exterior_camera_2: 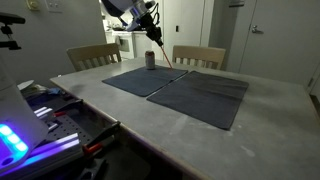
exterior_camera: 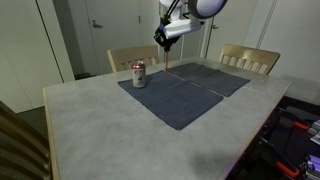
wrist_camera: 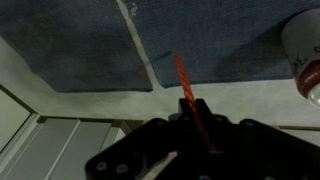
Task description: Remove the straw from the can and put it on the table
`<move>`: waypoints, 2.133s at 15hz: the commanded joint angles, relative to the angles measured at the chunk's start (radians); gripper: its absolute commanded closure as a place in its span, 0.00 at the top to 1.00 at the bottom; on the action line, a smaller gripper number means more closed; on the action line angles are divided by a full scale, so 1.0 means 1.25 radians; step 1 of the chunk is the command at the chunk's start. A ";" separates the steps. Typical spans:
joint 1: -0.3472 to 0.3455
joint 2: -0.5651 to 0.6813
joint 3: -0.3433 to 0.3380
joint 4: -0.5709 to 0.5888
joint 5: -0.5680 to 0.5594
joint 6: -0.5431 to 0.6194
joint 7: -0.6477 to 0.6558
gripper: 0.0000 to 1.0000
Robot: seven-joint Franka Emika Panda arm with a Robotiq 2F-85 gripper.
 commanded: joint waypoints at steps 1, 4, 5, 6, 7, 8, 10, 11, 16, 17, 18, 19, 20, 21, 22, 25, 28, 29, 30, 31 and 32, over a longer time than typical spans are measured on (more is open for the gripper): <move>-0.016 -0.024 0.026 -0.026 -0.072 -0.018 0.089 0.02; -0.051 -0.009 0.075 -0.035 -0.004 -0.017 0.045 0.02; -0.058 -0.003 0.088 -0.037 0.016 -0.021 0.031 0.02; -0.062 0.001 0.096 -0.037 0.031 -0.027 0.021 0.02; -0.060 0.004 0.100 -0.034 0.039 -0.037 0.017 0.02; -0.060 0.005 0.103 -0.032 0.044 -0.045 0.014 0.02; -0.060 0.004 0.106 -0.030 0.050 -0.056 0.012 0.02; -0.061 0.003 0.108 -0.031 0.056 -0.055 0.009 0.35; -0.064 -0.015 0.114 -0.045 0.100 -0.044 -0.020 0.62; -0.064 -0.021 0.116 -0.046 0.106 -0.043 -0.032 0.70; -0.065 -0.030 0.119 -0.048 0.115 -0.044 -0.048 0.76; -0.068 -0.038 0.123 -0.050 0.128 -0.045 -0.070 0.84; -0.074 -0.050 0.131 -0.053 0.149 -0.044 -0.103 0.90; -0.079 -0.063 0.137 -0.057 0.172 -0.043 -0.135 0.98; -0.097 -0.079 0.156 -0.064 0.226 -0.029 -0.216 0.99; -0.187 -0.114 0.264 -0.078 0.355 -0.003 -0.402 1.00; -0.311 -0.126 0.412 -0.059 0.523 -0.019 -0.589 1.00; -0.343 -0.125 0.448 -0.044 0.588 -0.040 -0.651 1.00; -0.367 -0.126 0.472 -0.027 0.652 -0.072 -0.714 1.00; -0.382 -0.130 0.479 -0.014 0.710 -0.097 -0.777 1.00; -0.388 -0.138 0.474 -0.006 0.763 -0.122 -0.838 1.00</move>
